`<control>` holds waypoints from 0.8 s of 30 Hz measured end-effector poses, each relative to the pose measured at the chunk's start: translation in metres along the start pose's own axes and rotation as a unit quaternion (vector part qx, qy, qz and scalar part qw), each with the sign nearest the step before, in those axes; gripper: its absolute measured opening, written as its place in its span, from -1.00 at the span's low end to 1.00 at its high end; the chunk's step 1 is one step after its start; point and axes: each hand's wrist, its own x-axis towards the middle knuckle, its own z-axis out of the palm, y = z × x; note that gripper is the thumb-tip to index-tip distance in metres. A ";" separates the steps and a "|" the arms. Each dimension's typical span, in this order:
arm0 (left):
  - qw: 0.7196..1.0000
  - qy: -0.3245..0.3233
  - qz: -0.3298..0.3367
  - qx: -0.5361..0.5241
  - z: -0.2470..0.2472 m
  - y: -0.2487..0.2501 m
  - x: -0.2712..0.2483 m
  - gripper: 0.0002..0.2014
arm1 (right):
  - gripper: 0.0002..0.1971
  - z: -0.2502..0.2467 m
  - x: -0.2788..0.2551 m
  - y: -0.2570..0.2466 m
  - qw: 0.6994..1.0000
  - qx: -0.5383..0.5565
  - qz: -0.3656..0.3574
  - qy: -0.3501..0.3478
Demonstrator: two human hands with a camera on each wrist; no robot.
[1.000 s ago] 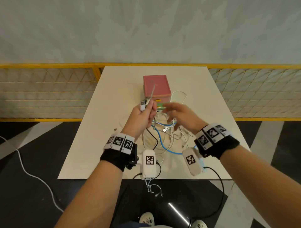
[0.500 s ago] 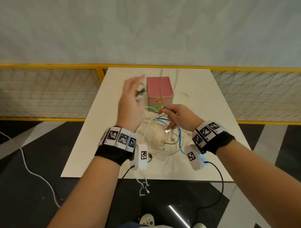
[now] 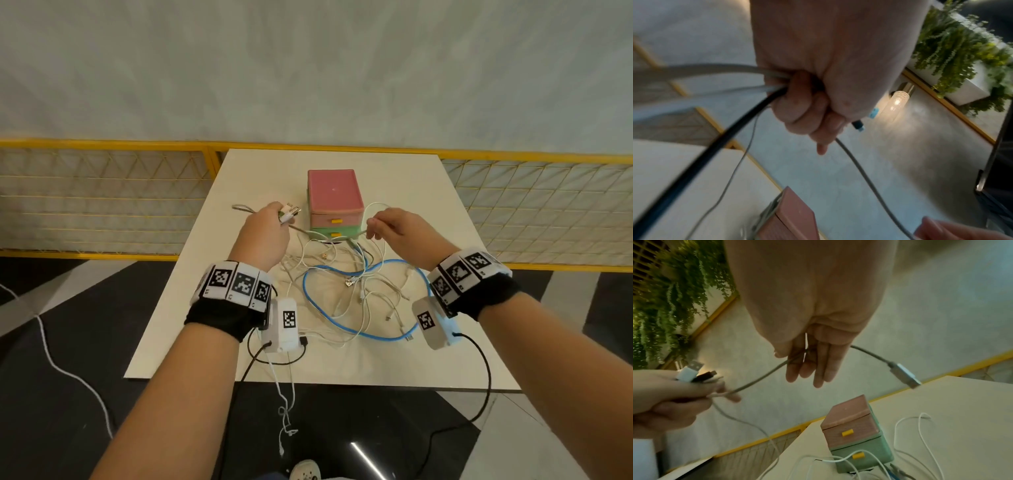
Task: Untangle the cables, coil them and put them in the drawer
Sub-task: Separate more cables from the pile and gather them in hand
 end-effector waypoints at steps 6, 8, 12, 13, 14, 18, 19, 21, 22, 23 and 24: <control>0.958 -0.071 -0.047 -0.275 0.002 0.021 -0.008 -0.70 | -0.91 0.014 -0.005 -0.013 0.983 -0.066 -0.169 0.018; 0.914 -0.135 -0.078 -0.375 -0.004 0.027 -0.012 -0.66 | -0.76 0.016 -0.006 -0.016 0.977 -0.102 -0.185 -0.005; 0.927 -0.104 -0.031 -0.359 -0.002 0.031 -0.009 -0.66 | -0.62 0.014 -0.008 -0.025 0.970 -0.145 -0.185 -0.071; 0.942 -0.107 -0.012 -0.319 0.003 0.033 -0.009 -0.68 | -0.65 0.016 -0.009 -0.027 0.965 -0.152 -0.193 -0.088; 0.953 -0.122 0.005 -0.278 0.007 0.037 -0.010 -0.70 | -0.69 0.017 -0.011 -0.031 0.960 -0.160 -0.203 -0.104; 0.959 -0.174 0.023 -0.223 0.022 0.054 -0.011 -0.78 | -0.78 0.023 -0.013 -0.042 0.939 -0.200 -0.224 -0.165; 0.953 -0.168 0.016 -0.250 0.024 0.056 -0.010 -0.78 | -0.78 0.024 -0.013 -0.043 0.934 -0.204 -0.233 -0.177; 0.946 -0.137 0.012 -0.293 0.026 0.055 -0.006 -0.73 | -0.80 0.027 -0.017 -0.042 0.932 -0.191 -0.241 -0.191; 0.943 -0.125 0.011 -0.310 0.025 0.054 -0.005 -0.74 | -0.82 0.027 -0.020 -0.042 0.936 -0.176 -0.237 -0.191; 0.938 -0.117 0.009 -0.327 0.025 0.053 -0.004 -0.76 | -0.85 0.028 -0.023 -0.040 0.941 -0.156 -0.237 -0.185; 0.931 -0.115 0.008 -0.347 0.024 0.053 -0.003 -0.77 | -0.84 0.027 -0.026 -0.039 0.945 -0.133 -0.240 -0.177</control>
